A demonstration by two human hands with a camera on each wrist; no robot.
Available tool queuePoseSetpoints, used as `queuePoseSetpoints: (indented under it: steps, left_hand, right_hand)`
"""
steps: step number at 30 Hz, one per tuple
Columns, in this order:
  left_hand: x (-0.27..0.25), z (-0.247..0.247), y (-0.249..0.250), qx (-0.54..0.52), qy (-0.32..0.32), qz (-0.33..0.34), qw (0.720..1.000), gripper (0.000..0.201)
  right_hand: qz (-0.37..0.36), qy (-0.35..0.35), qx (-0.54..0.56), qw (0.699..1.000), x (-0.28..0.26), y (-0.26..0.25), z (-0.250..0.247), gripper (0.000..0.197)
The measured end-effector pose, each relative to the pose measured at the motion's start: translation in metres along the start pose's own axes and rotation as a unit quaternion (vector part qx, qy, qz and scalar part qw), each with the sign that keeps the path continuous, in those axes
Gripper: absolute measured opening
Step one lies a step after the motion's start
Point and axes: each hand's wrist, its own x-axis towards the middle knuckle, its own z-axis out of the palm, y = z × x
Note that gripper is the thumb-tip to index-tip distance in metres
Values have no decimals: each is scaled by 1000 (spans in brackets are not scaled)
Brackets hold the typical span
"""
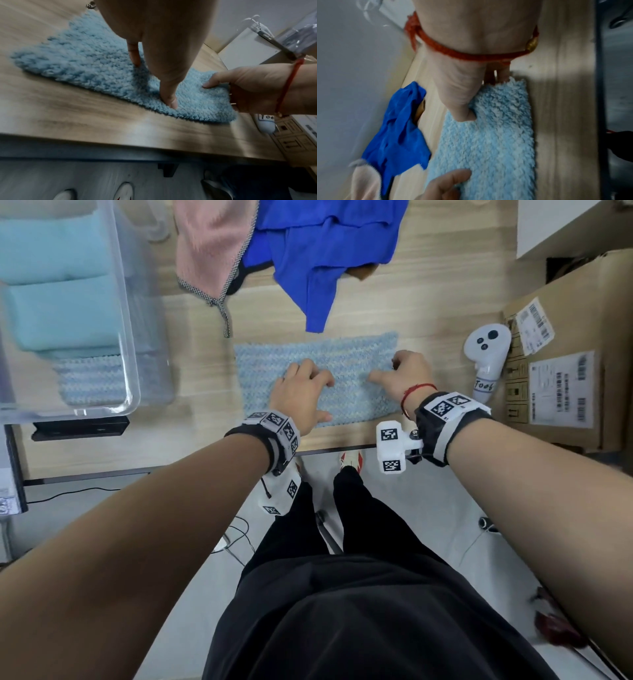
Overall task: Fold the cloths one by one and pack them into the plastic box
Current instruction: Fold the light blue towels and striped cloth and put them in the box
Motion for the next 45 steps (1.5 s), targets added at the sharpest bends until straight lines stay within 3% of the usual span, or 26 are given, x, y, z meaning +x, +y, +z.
queuePoseSetpoints:
  steps: [5,9,15,18,20,23,26,30,33,37,42,45]
  left_hand:
    - [-6,8,15,-5,-4,-8,1000,55]
    - [-11,-1,12,-47,-4,-20,999,53]
    - [-45,-15,-32,-193,76,-146,967,23]
    - [-66,-14,-55,-222,78,-203,950,21]
    - [-76,-10,-65,-255,39,-212,943,32]
    - [-85,-6,-75,-340,-24,-194,920,64]
    - [-86,-4,-83,-395,-39,-183,899,82]
    - [-85,0,-87,-441,-44,-162,882,105]
    - [-85,-1,-91,-447,-49,-156,879,92]
    - [-81,-4,-93,-368,-45,-157,915,81]
    - [-75,-1,-98,-312,-15,-181,933,34]
    - [-72,-1,-98,-314,-7,-188,931,35]
  right_hand:
    - [31,-34,79,996,-15,28,-1,55]
    - [13,-39,148,988,-29,22,-6,30]
    - [-74,-43,140,986,-53,-25,1,36]
    - [-119,-58,110,985,-66,-51,15,33]
    - [-144,-66,77,984,-72,-66,29,28]
    - [-177,-67,24,982,-77,-85,52,22]
    - [-196,-71,-30,978,-77,-97,76,9]
    - [-215,-75,-50,972,-77,-105,101,8]
    - [-197,-94,-72,973,-77,-110,118,12]
    - [-171,-123,-53,976,-77,-114,121,21]
    - [-199,-99,-61,973,-71,-101,105,15]
    - [-208,-71,-103,970,-62,-85,93,16]
